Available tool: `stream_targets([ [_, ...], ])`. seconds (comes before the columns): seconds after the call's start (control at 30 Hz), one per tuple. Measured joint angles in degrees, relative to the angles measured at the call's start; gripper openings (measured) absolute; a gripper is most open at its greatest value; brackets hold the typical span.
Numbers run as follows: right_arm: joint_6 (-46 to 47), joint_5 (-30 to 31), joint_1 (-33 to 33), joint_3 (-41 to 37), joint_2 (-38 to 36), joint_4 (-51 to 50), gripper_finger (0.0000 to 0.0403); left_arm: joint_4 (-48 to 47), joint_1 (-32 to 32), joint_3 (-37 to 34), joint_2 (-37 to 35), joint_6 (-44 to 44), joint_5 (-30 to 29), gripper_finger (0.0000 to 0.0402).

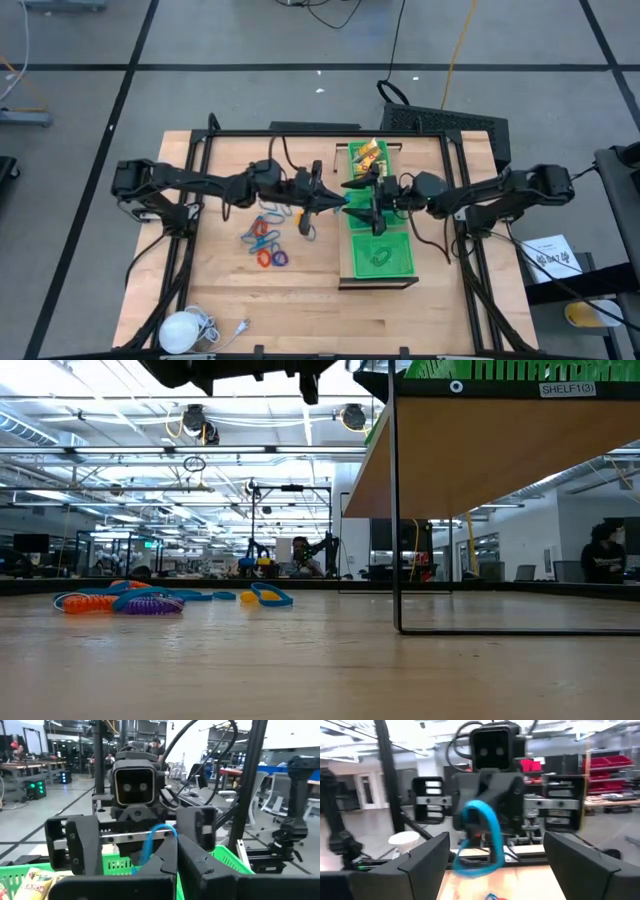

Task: Pick & Place Office Desk Supplies
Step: Put the blue rubber band into the middle green bin

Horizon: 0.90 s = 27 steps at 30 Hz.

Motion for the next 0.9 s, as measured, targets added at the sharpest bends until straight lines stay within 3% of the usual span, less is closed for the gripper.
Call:
stream_targets([
  [0.13, -0.1, -3.3, 0.0, 0.0, 1.5, 2.6, 0.0310, -0.1, 0.1, 0.2, 0.5, 0.0, -0.5, 0.0003],
  [0.43, -0.1, -2.3, 0.0, 0.0, 2.5, 3.0, 0.0271, -0.1, 0.2, 0.2, 0.5, 0.7, -2.8, 0.0003],
  [0.9, -1.9, -1.4, 0.0, 0.0, 2.5, 2.9, 0.0108, -0.1, 0.2, 0.2, 0.5, 0.7, -2.8, 0.0003],
])
